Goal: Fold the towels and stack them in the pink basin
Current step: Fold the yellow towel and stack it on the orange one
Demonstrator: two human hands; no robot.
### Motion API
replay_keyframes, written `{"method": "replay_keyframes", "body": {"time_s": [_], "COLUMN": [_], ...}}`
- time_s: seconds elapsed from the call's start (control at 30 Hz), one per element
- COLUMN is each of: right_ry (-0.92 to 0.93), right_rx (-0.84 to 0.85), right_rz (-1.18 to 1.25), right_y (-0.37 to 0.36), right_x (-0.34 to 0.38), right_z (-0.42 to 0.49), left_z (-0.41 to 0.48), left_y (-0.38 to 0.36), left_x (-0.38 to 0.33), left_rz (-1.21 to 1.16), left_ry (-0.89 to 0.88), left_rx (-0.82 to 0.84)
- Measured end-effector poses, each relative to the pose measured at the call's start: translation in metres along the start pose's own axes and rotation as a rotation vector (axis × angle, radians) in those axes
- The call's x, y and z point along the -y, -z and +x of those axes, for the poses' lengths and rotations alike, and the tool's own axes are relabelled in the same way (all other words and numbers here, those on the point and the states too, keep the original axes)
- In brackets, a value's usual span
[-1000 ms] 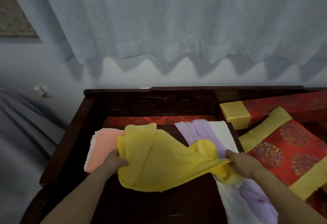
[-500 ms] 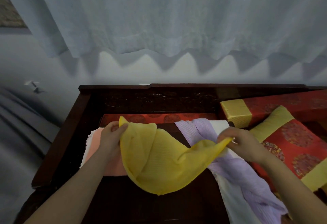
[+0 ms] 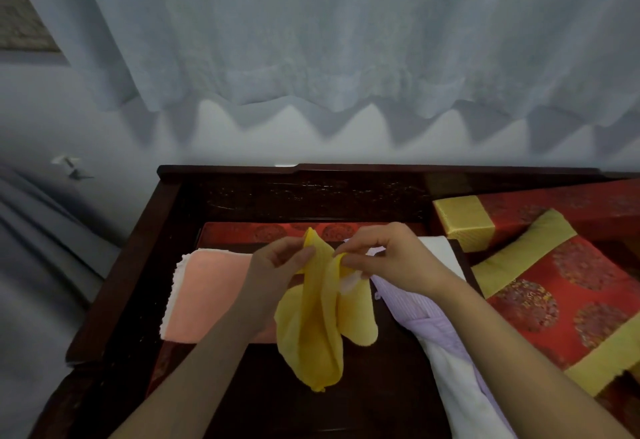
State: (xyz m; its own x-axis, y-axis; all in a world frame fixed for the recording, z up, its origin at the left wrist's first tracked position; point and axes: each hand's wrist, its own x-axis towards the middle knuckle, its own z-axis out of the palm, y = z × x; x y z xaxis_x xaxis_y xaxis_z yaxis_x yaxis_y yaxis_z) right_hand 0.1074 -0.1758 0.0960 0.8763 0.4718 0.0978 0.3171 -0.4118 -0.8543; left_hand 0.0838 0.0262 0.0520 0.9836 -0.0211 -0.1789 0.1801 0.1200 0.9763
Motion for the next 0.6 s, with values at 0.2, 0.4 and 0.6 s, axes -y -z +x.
{"method": "replay_keyframes", "body": {"time_s": [0.2, 0.4, 0.6], "right_ry": [-0.013, 0.023, 0.04], "right_rx": [-0.147, -0.145, -0.139], "right_rz": [-0.038, -0.06, -0.079], "right_y": [-0.022, -0.028, -0.032], "right_x": [-0.006, -0.01, -0.011], "right_z": [0.01, 0.013, 0.016], "left_z": [-0.007, -0.01, -0.008], "left_y": [0.003, 0.009, 0.008], "left_x": [0.005, 0.004, 0.005], "left_rz": [-0.105, 0.032, 0.387], "left_ry": [0.054, -0.035, -0.231], "left_rx": [0.111, 0.155, 0.095]}}
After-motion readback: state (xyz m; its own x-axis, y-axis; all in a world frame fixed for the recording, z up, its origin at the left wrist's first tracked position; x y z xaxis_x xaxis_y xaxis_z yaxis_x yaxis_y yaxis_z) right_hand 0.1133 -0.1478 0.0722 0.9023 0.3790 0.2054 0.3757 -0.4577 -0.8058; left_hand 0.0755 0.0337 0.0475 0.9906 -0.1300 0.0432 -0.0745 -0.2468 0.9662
